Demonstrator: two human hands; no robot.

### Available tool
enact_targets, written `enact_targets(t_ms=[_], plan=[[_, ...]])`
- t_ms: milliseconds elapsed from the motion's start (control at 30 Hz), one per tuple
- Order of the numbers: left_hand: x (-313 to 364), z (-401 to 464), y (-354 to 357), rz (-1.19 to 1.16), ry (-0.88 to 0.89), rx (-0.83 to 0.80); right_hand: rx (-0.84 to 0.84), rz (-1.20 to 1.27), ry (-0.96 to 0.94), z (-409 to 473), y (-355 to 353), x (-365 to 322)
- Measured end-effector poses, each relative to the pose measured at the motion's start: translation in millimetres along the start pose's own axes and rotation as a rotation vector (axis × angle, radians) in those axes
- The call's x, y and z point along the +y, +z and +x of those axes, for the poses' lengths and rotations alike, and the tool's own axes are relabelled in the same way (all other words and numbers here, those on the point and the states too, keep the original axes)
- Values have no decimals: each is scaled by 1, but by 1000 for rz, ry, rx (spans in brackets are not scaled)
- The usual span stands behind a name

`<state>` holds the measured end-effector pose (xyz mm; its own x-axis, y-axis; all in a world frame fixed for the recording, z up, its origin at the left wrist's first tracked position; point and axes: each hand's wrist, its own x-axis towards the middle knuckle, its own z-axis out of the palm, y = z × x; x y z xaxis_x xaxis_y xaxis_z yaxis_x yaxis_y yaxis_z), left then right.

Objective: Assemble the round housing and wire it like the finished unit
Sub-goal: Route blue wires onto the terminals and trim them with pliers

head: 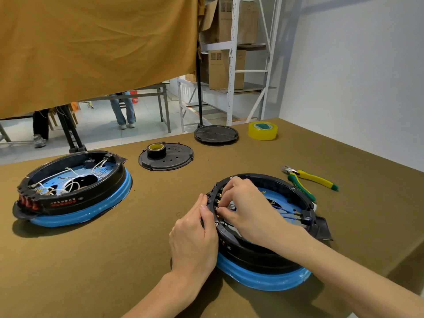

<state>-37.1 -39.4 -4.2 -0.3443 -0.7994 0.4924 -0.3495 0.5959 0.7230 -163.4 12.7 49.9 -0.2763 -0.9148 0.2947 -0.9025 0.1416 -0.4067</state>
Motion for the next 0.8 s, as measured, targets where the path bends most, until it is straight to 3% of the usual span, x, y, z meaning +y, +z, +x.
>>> enact_targets(t_ms=[400,500,667,800], plan=[[-14,7,0,-7,46,-6,-62,124,-27,5,-8,17],[-19,17,-2,-210,-23,-86,3,238,58,8,-19,32],[-23,26,0,-412,-74,-299,-37,23,58,12,-28,51],[-26,32,-1,-467,-81,-358,-58,-59,15,12,-35,58]])
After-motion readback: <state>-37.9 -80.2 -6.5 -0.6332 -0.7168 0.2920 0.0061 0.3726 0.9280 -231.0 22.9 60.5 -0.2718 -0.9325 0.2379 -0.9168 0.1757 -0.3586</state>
